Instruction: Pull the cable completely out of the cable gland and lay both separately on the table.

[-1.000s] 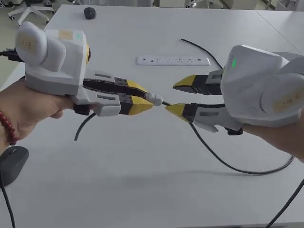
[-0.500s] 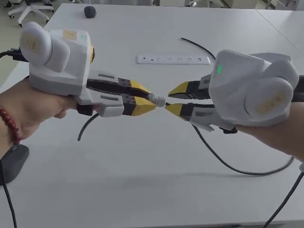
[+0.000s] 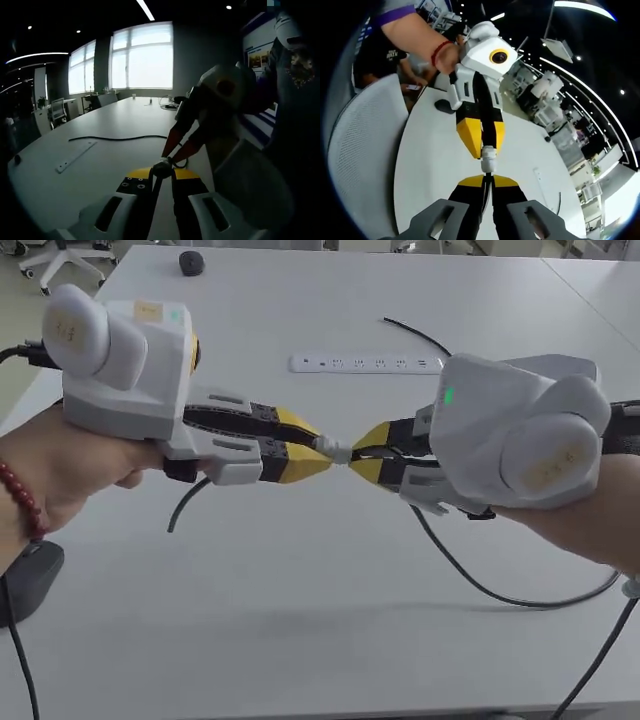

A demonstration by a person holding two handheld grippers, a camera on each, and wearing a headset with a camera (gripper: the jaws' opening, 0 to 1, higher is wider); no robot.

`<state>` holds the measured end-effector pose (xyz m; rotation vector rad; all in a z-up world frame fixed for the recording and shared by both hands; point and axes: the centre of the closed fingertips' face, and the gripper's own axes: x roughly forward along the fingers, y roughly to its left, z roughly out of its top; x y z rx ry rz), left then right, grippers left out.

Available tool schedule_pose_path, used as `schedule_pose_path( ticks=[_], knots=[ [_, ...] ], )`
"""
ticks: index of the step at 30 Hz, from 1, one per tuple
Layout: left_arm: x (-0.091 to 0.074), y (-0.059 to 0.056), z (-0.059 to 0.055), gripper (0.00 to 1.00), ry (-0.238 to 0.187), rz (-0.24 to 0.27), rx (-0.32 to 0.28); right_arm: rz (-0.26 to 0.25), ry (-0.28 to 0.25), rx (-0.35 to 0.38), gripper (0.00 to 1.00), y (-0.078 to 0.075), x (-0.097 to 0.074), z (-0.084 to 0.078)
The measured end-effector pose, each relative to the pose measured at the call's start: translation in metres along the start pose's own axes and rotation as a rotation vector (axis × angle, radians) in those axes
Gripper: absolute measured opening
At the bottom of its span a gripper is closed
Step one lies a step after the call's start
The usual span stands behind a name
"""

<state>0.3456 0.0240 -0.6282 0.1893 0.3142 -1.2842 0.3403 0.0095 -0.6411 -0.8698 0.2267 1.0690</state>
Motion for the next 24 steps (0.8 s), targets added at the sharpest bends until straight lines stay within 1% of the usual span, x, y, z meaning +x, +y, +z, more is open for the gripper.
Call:
schedule_pose_path(
  ticks=[4, 6, 9, 10, 11, 12, 13, 14, 15, 18, 20, 21, 24],
  knots=[
    [-0.006, 0.005, 0.001, 0.16, -0.02, 0.011, -0.014, -0.01, 0.011, 0.024, 0.0, -0.003, -0.004, -0.011],
    [-0.009, 0.007, 0.001, 0.16, -0.026, 0.017, -0.017, -0.016, 0.025, 0.044, 0.0, -0.003, -0.006, -0.021],
    [-0.011, 0.01, 0.001, 0.16, -0.029, 0.023, -0.013, -0.016, 0.052, 0.067, 0.0, 0.0, -0.005, -0.038],
    [-0.012, 0.01, 0.001, 0.16, -0.028, 0.026, -0.009, -0.01, 0.064, 0.086, 0.0, 0.003, -0.005, -0.045],
    [-0.013, 0.011, 0.0, 0.16, -0.024, 0.028, -0.007, -0.004, 0.086, 0.097, 0.0, 0.005, -0.005, -0.053],
    [-0.014, 0.013, -0.001, 0.16, -0.021, 0.031, -0.008, -0.009, 0.09, 0.089, 0.0, 0.006, -0.004, -0.057],
    [-0.014, 0.014, -0.002, 0.16, -0.019, 0.033, -0.01, -0.004, 0.099, 0.101, 0.0, 0.009, -0.004, -0.065],
    [-0.014, 0.012, -0.002, 0.16, -0.014, 0.033, -0.009, 0.004, 0.126, 0.141, 0.0, 0.014, -0.003, -0.077],
    [-0.013, 0.011, -0.002, 0.16, -0.009, 0.034, -0.008, 0.003, 0.13, 0.132, 0.0, 0.014, -0.003, -0.081],
    [-0.014, 0.011, -0.002, 0.16, -0.011, 0.036, -0.011, 0.009, 0.151, 0.18, 0.0, 0.018, -0.001, -0.1],
    [-0.015, 0.013, -0.001, 0.16, -0.016, 0.044, -0.011, 0.014, 0.174, 0.195, 0.0, 0.021, -0.001, -0.109],
    [-0.016, 0.014, 0.001, 0.16, -0.024, 0.047, -0.014, 0.014, 0.176, 0.194, 0.0, 0.023, -0.001, -0.111],
    [-0.018, 0.014, 0.005, 0.16, -0.026, 0.057, -0.009, 0.019, 0.19, 0.212, 0.0, 0.026, -0.002, -0.119]
  ],
)
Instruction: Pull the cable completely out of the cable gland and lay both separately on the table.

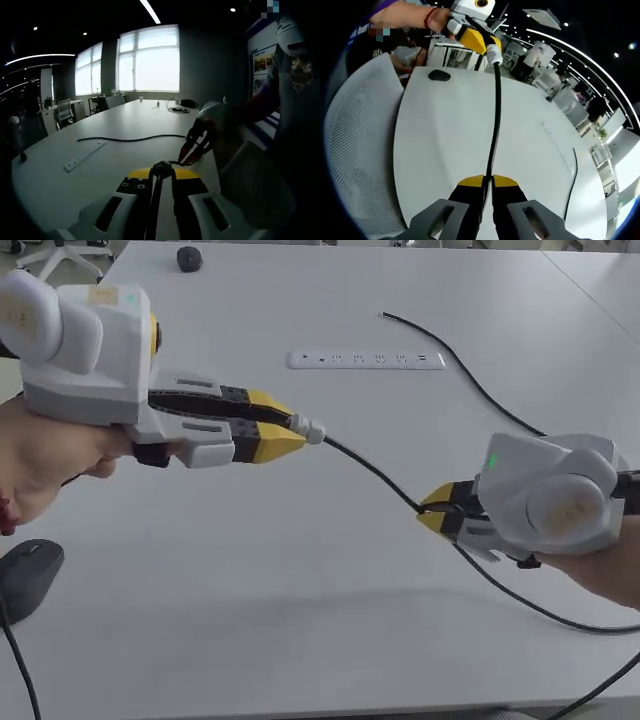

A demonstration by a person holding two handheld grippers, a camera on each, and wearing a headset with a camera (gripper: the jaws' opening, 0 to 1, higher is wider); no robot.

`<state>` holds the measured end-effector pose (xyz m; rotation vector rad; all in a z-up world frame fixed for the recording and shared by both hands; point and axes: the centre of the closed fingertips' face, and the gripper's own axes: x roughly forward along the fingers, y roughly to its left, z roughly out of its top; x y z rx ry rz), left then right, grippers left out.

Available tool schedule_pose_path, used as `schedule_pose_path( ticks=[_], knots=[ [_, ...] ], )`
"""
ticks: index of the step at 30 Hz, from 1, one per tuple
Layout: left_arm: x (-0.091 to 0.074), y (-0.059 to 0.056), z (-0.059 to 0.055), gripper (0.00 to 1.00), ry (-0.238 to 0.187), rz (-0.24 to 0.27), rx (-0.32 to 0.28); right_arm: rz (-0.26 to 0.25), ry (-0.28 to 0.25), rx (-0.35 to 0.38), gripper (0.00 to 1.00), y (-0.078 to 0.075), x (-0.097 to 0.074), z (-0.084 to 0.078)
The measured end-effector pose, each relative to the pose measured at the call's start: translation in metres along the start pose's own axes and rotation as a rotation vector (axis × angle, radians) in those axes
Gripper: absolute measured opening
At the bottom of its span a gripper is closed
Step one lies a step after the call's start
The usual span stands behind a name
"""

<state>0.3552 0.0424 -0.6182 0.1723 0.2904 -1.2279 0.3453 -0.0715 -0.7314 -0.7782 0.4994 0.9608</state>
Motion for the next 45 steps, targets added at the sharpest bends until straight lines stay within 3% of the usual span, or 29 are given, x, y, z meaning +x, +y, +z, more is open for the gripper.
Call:
schedule_pose_path(
  ticks=[8, 20, 29, 45],
  knots=[
    [-0.001, -0.006, 0.002, 0.16, 0.008, 0.003, 0.013, 0.014, 0.025, 0.024, 0.0, 0.004, 0.005, -0.013],
    [-0.006, -0.005, 0.008, 0.16, -0.012, 0.03, -0.002, 0.027, 0.069, 0.045, 0.0, 0.011, 0.008, -0.033],
    [-0.005, -0.007, 0.01, 0.16, -0.014, 0.027, -0.006, 0.026, 0.072, 0.055, 0.0, 0.011, 0.007, -0.033],
    [-0.009, 0.001, 0.006, 0.16, -0.018, 0.024, -0.012, 0.036, 0.092, 0.066, 0.0, 0.016, 0.007, -0.042]
  ],
)
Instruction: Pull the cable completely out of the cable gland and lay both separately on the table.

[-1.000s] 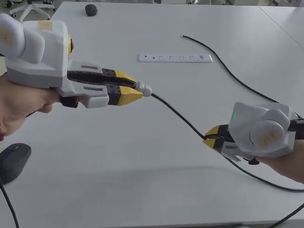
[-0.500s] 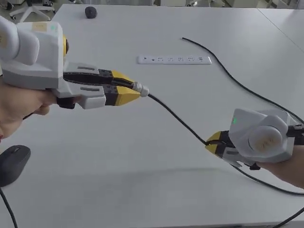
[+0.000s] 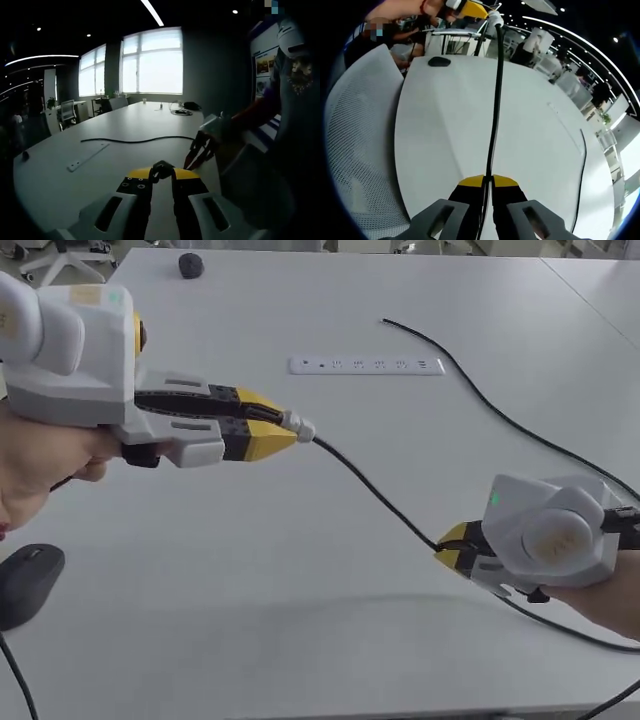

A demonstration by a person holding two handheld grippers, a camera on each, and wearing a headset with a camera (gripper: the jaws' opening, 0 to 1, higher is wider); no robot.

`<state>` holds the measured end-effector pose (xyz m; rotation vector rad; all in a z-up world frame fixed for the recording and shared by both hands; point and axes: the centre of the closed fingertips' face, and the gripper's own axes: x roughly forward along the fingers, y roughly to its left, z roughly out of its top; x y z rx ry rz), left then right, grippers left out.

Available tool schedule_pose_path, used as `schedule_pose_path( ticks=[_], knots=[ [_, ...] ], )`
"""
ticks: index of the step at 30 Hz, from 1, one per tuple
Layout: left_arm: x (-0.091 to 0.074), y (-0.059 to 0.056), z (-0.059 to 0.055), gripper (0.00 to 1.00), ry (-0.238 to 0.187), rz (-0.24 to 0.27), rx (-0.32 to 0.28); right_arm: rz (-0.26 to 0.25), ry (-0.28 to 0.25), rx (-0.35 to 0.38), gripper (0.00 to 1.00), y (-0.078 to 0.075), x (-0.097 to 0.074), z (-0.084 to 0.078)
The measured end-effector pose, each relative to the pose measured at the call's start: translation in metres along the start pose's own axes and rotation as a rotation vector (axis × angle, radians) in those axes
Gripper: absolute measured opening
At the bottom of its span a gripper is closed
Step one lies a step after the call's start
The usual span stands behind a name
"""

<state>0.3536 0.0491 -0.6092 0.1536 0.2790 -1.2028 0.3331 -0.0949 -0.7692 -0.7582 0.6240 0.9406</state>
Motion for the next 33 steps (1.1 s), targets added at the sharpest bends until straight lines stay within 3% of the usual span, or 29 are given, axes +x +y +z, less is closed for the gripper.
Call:
schedule_pose_path(
  ticks=[11, 15, 17, 28, 33],
  knots=[
    [0.006, 0.0, 0.0, 0.16, -0.005, -0.011, -0.002, 0.009, -0.005, 0.027, 0.01, 0.002, -0.001, -0.001],
    [0.012, -0.005, -0.002, 0.16, 0.004, -0.021, 0.002, -0.009, -0.097, 0.077, 0.28, -0.002, -0.006, 0.028],
    [0.013, -0.005, -0.003, 0.16, 0.008, -0.021, 0.005, -0.018, -0.15, 0.074, 0.34, -0.004, -0.012, 0.047],
    [0.017, -0.004, -0.003, 0.16, 0.005, -0.026, 0.0, -0.043, -0.345, -0.009, 0.34, -0.009, -0.045, 0.14],
    [0.018, -0.005, -0.002, 0.16, 0.0, -0.031, -0.002, -0.036, -0.375, -0.043, 0.29, -0.01, -0.049, 0.164]
  ],
)
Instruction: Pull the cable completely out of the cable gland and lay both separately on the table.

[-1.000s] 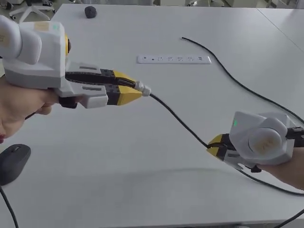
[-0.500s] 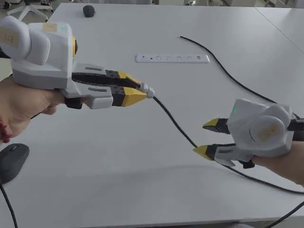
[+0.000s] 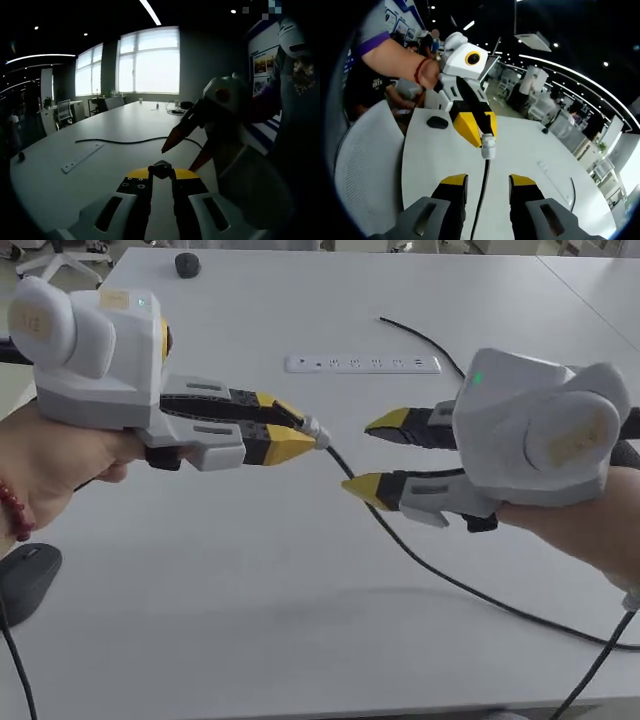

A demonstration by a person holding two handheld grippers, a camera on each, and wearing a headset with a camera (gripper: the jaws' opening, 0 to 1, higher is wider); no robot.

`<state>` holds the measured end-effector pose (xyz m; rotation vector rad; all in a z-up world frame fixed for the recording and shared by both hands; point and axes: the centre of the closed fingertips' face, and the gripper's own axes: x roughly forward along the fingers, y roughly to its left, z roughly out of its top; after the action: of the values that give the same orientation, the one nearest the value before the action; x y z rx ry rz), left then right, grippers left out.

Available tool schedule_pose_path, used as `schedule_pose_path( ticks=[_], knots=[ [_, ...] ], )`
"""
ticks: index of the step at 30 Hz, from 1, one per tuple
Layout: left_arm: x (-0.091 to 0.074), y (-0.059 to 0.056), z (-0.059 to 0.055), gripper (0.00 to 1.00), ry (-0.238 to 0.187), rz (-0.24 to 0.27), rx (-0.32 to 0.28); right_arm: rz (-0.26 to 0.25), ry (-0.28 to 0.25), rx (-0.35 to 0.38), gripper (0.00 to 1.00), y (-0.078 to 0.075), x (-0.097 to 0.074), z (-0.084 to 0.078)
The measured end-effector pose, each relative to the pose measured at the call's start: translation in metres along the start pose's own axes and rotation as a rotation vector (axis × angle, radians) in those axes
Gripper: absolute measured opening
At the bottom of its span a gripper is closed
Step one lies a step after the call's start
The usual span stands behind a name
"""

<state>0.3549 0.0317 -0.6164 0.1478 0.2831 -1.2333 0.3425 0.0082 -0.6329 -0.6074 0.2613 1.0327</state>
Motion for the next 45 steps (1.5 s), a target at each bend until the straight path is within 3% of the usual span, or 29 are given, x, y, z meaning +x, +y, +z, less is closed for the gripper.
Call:
schedule_pose_path(
  ticks=[6, 18, 27, 35, 45],
  knots=[
    [0.002, -0.002, 0.002, 0.15, -0.009, -0.009, 0.003, 0.035, 0.026, -0.047, 0.12, 0.007, 0.012, 0.0],
    [0.005, -0.009, 0.007, 0.15, -0.037, -0.025, 0.004, 0.037, 0.039, -0.062, 0.01, 0.003, 0.015, -0.003],
    [0.001, -0.009, 0.006, 0.15, -0.055, -0.019, -0.024, 0.038, 0.053, -0.098, 0.0, 0.003, 0.015, -0.003],
    [-0.008, -0.003, 0.017, 0.15, -0.104, 0.0, -0.045, 0.03, 0.078, -0.105, 0.0, -0.003, 0.013, -0.009],
    [-0.02, 0.009, 0.021, 0.15, -0.123, 0.046, -0.052, 0.02, 0.144, -0.044, 0.0, -0.018, 0.01, -0.035]
  ],
)
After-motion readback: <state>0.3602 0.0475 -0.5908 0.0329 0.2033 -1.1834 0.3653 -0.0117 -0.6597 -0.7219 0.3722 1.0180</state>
